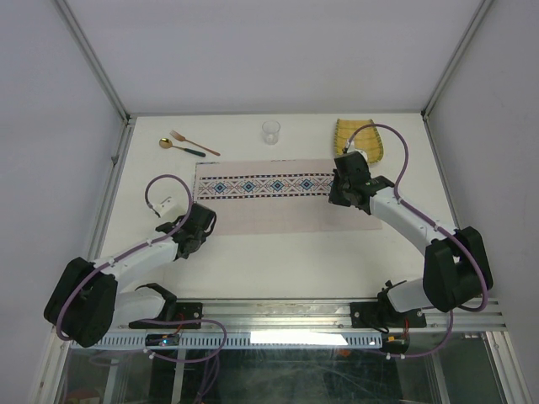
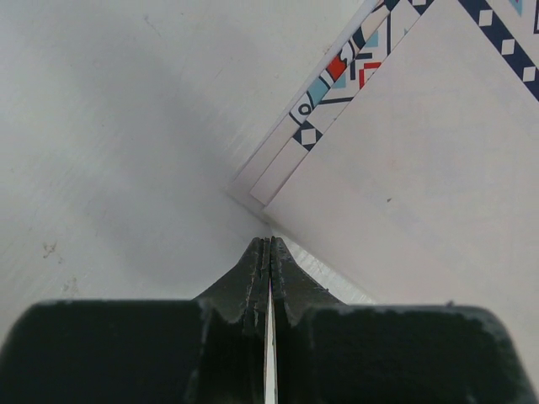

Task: Set the dinner table for one person
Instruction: Adjust the napkin at the center of the board.

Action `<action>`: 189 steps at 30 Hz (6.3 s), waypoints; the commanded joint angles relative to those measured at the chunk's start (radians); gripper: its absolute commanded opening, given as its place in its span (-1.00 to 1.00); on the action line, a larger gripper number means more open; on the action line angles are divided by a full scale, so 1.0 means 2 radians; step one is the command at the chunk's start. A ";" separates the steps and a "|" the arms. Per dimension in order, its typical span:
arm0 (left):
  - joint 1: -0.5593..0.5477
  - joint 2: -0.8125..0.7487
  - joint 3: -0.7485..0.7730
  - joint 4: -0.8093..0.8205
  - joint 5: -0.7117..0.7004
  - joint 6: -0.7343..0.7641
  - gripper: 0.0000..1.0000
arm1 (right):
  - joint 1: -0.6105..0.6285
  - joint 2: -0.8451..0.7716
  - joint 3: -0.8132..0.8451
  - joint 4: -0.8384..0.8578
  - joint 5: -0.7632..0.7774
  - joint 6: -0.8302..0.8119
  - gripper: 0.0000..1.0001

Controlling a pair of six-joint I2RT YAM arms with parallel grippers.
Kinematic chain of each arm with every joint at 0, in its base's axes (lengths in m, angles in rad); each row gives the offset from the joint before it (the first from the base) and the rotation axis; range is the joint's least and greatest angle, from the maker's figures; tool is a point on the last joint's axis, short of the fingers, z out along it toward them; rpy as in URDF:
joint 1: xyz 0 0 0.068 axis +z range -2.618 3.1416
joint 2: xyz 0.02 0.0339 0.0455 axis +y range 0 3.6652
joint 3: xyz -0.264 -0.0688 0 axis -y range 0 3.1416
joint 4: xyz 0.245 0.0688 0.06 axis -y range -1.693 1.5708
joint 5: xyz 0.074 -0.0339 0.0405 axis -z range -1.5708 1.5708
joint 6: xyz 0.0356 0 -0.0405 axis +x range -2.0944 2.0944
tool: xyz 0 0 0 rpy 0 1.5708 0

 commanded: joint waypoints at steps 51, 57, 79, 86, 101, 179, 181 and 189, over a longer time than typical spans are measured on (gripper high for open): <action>-0.003 0.055 0.035 0.047 -0.057 0.024 -1.00 | 0.001 0.003 0.012 0.010 0.014 -0.010 -1.00; -0.003 0.063 0.038 0.053 -0.060 0.027 -1.00 | 0.001 0.003 0.012 0.010 0.016 -0.009 -1.00; -0.002 0.085 0.049 0.068 -0.065 0.034 -1.00 | 0.001 0.009 0.014 0.008 0.021 -0.012 -1.00; -0.002 0.089 0.053 0.069 -0.067 0.037 -1.00 | 0.001 0.013 0.017 0.008 0.020 -0.013 -1.00; -0.002 0.067 0.061 0.038 -0.060 0.037 -1.00 | 0.001 0.011 0.018 0.006 0.019 -0.013 -1.00; -0.002 0.040 0.228 0.245 0.103 0.329 0.98 | -0.116 -0.019 0.135 -0.016 0.009 -0.107 0.71; 0.000 0.037 0.221 0.259 0.113 0.334 0.98 | -0.122 -0.023 0.131 -0.011 0.009 -0.109 0.71; 0.009 0.068 0.239 0.287 0.176 0.336 0.98 | -0.172 -0.009 0.150 -0.012 -0.018 -0.120 0.70</action>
